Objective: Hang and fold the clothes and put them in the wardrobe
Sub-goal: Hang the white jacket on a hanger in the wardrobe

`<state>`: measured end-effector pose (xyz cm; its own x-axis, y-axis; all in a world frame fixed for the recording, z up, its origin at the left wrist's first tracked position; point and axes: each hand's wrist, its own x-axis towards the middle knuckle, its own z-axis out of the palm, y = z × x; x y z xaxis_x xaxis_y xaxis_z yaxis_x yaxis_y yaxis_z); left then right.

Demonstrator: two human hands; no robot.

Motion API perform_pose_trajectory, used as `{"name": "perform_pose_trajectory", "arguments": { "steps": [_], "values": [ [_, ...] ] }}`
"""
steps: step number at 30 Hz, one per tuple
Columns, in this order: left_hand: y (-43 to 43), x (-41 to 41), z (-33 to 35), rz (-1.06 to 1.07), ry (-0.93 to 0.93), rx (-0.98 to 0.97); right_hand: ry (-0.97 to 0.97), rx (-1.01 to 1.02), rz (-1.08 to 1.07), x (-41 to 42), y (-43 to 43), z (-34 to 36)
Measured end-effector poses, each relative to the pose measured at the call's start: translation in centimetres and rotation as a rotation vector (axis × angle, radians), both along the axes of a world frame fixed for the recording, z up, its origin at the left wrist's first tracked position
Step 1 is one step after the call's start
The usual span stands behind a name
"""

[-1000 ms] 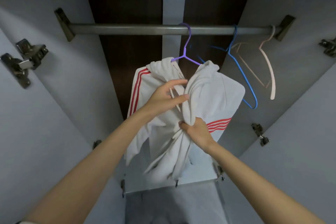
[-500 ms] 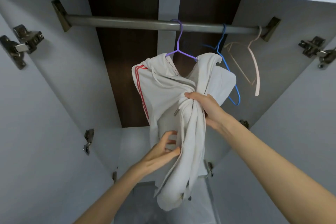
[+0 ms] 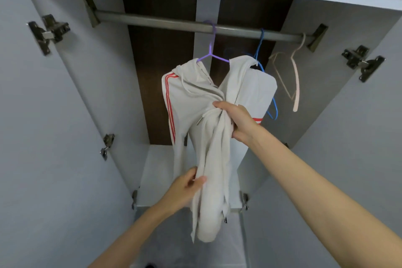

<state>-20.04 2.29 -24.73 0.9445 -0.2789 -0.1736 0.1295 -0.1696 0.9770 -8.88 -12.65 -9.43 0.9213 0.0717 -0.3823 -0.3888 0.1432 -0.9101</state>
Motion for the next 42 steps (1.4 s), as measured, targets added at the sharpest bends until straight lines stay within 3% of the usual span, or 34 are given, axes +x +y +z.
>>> {"name": "perform_pose_trajectory", "arguments": {
  "steps": [6,8,12,16,18,22,26,31,33,35,37,40,42],
  "values": [
    [1.2,-0.8,1.5,0.267,-0.109,0.139,-0.084,-0.304,0.14,-1.4,-1.1,1.7],
    [1.2,-0.8,2.7,0.367,-0.194,0.19,-0.087,-0.319,0.182,-2.3,-1.0,2.0],
    [1.2,-1.2,5.2,0.388,-0.297,0.139,-0.047,-0.099,0.113,-3.8,-0.1,2.1],
    [-0.1,-1.8,6.7,0.152,-0.206,0.571,0.068,0.186,0.016,-4.7,1.3,3.0],
    [-0.8,-1.7,6.8,0.193,-0.225,0.629,0.1,0.272,0.019,-5.2,2.3,3.3],
    [0.0,-1.4,6.3,0.208,-0.182,0.422,-0.011,0.238,0.166,-6.0,3.6,3.4],
    [2.9,-3.3,5.0,0.154,0.169,0.076,-0.176,-0.161,0.352,-7.4,3.2,1.8],
    [4.9,-5.1,3.5,0.245,0.391,-0.214,-0.216,-0.419,0.067,-12.2,1.9,-5.0],
    [5.2,-5.2,3.6,0.242,0.422,-0.292,-0.21,-0.49,0.175,-15.1,1.4,-8.3],
    [5.2,-5.3,3.9,0.24,0.452,-0.352,-0.11,-0.495,0.479,-18.3,1.2,-10.7],
    [5.1,-5.6,4.0,0.231,0.484,-0.388,-0.053,-0.55,0.643,-20.7,1.6,-12.5],
    [4.8,-5.9,4.2,0.18,0.493,-0.407,-0.177,-0.764,0.538,-22.4,2.6,-13.8],
    [4.9,-6.0,4.0,0.142,0.372,-0.318,-0.209,-0.842,0.393,-22.8,2.5,-13.6]
  ]
}}
